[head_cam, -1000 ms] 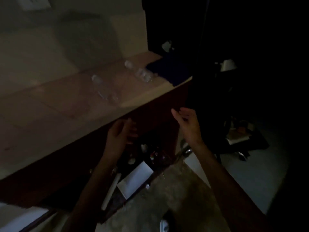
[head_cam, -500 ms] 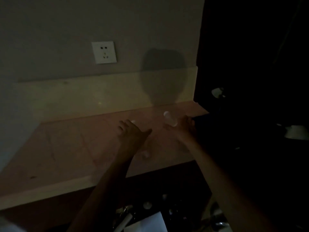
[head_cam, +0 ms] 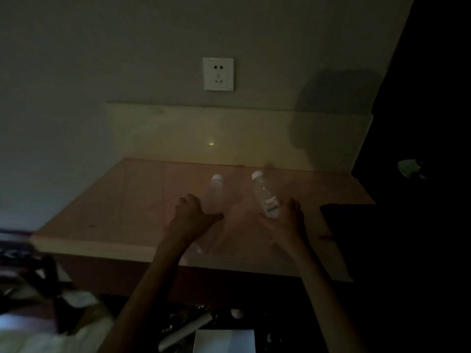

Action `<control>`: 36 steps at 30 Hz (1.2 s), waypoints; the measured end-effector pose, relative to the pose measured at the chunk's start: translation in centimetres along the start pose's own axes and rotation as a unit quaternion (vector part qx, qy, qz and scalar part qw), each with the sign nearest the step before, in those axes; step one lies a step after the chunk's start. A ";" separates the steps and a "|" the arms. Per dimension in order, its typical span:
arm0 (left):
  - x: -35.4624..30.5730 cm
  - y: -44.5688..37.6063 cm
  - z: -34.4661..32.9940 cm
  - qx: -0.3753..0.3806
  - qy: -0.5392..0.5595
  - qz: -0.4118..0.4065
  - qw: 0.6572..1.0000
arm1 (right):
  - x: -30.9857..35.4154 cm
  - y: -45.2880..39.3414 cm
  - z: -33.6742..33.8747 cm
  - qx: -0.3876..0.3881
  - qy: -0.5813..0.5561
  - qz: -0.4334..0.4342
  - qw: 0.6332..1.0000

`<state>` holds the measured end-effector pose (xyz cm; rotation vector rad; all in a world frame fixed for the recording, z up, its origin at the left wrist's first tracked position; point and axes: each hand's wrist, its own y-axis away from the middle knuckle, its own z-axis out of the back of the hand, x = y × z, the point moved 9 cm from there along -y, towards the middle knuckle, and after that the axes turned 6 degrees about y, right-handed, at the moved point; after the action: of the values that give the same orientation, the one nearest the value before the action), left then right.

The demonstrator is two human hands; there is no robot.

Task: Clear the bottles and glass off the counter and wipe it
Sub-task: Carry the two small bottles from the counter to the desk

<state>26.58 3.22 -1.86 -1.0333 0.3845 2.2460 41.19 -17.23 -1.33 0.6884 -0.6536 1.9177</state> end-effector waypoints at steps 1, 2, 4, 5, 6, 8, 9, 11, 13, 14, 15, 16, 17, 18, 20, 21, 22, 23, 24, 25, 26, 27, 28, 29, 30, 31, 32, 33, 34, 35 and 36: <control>1.1 0.8 1.9 -0.028 0.045 -0.005 0.999 | 0.9 0.6 -1.0 0.019 -0.058 0.003 0.998; 2.3 1.9 3.8 -0.059 0.098 -0.007 0.993 | 1.9 1.4 -2.2 0.041 -0.113 0.006 0.993; 5.3 5.5 7.3 -0.101 0.202 0.015 0.974 | 5.0 3.7 -5.6 0.125 -0.210 0.013 0.970; 6.8 7.7 8.8 -0.116 0.241 0.028 0.963 | 6.7 5.2 -7.4 0.168 -0.252 0.017 0.953; 8.7 9.8 10.3 -0.136 0.269 0.045 0.952 | 8.5 6.9 -9.1 0.206 -0.290 0.025 0.934; 12.5 14.4 12.8 -0.162 0.299 0.070 0.938 | 11.8 10.6 -12.2 0.268 -0.335 0.061 0.902; 14.3 17.0 13.9 -0.179 0.309 0.080 0.930 | 13.1 12.9 -13.9 0.306 -0.352 0.075 0.881; 18.6 22.3 15.8 -0.235 0.317 0.116 0.911 | 14.4 17.8 -18.3 0.397 -0.368 0.087 0.836; 23.0 27.5 16.9 -0.294 0.331 0.156 0.883 | 14.3 23.2 -22.9 0.479 -0.341 0.089 0.804; 25.2 30.1 17.3 -0.325 0.348 0.171 0.863 | 13.9 25.8 -25.2 0.508 -0.321 0.086 0.795; 27.4 32.7 17.4 -0.356 0.362 0.187 0.841 | 13.4 28.0 -27.6 0.531 -0.304 0.081 0.787; 29.5 35.1 17.5 -0.386 0.378 0.201 0.817 | 12.8 30.2 -29.8 0.554 -0.289 0.072 0.778; 31.4 37.3 17.5 -0.410 0.390 0.217 0.795 | 12.3 32.3 -31.9 0.574 -0.272 0.063 0.769; 33.2 39.2 17.5 -0.430 0.404 0.229 0.774 | 12.1 34.3 -33.7 0.595 -0.261 0.055 0.758; 36.5 42.4 17.9 -0.461 0.427 0.245 0.738 | 12.3 38.0 -36.8 0.629 -0.244 0.043 0.737; 38.1 43.6 18.4 -0.472 0.435 0.251 0.725 | 13.0 39.6 -38.0 0.641 -0.236 0.034 0.729; 39.6 44.5 19.0 -0.482 0.439 0.255 0.714 | 13.7 41.1 -39.3 0.652 -0.226 0.027 0.723; 41.4 45.3 19.6 -0.488 0.441 0.258 0.707 | 14.6 42.6 -40.8 0.663 -0.212 0.025 0.718; 43.0 45.9 20.4 -0.496 0.446 0.255 0.701 | 15.6 44.1 -42.2 0.672 -0.198 0.028 0.713; 44.6 46.4 21.5 -0.505 0.450 0.253 0.691 | 17.0 45.5 -43.5 0.680 -0.189 0.035 0.707; 46.1 46.8 23.0 -0.516 0.454 0.254 0.680 | 18.7 47.0 -44.9 0.686 -0.179 0.046 0.704; 47.6 47.1 24.6 -0.521 0.451 0.259 0.676 | 20.6 48.3 -46.4 0.687 -0.172 0.061 0.703; 49.2 47.5 26.2 -0.528 0.445 0.266 0.672 | 22.6 49.5 -47.9 0.690 -0.162 0.072 0.702; 50.6 47.9 28.0 -0.537 0.440 0.269 0.667 | 24.7 50.8 -49.1 0.693 -0.159 0.080 0.699; 51.8 48.2 30.0 -0.546 0.438 0.263 0.664 | 27.0 51.9 -50.3 0.697 -0.160 0.091 0.694; 52.9 48.4 32.2 -0.553 0.434 0.254 0.664 | 29.4 53.1 -51.6 0.698 -0.166 0.108 0.688; 54.0 48.4 34.5 -0.556 0.427 0.249 0.668 | 31.8 54.2 -53.0 0.699 -0.164 0.125 0.684; 55.0 48.4 36.4 -0.557 0.420 0.247 0.673 | 34.0 55.2 -54.2 0.702 -0.163 0.137 0.679; 55.9 48.3 38.1 -0.560 0.419 0.243 0.673 | 36.0 56.3 -55.1 0.708 -0.163 0.142 0.673; 57.0 48.3 39.6 -0.564 0.421 0.237 0.670 | 37.8 57.3 -56.1 0.715 -0.172 0.142 0.663; 58.3 48.2 40.9 -0.567 0.423 0.235 0.667 | 39.4 58.2 -57.3 0.718 -0.179 0.139 0.658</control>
<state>-57.20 11.44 -19.46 -2.9450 -0.6195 2.1483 -37.14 23.21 -22.38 2.0502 0.8516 2.3464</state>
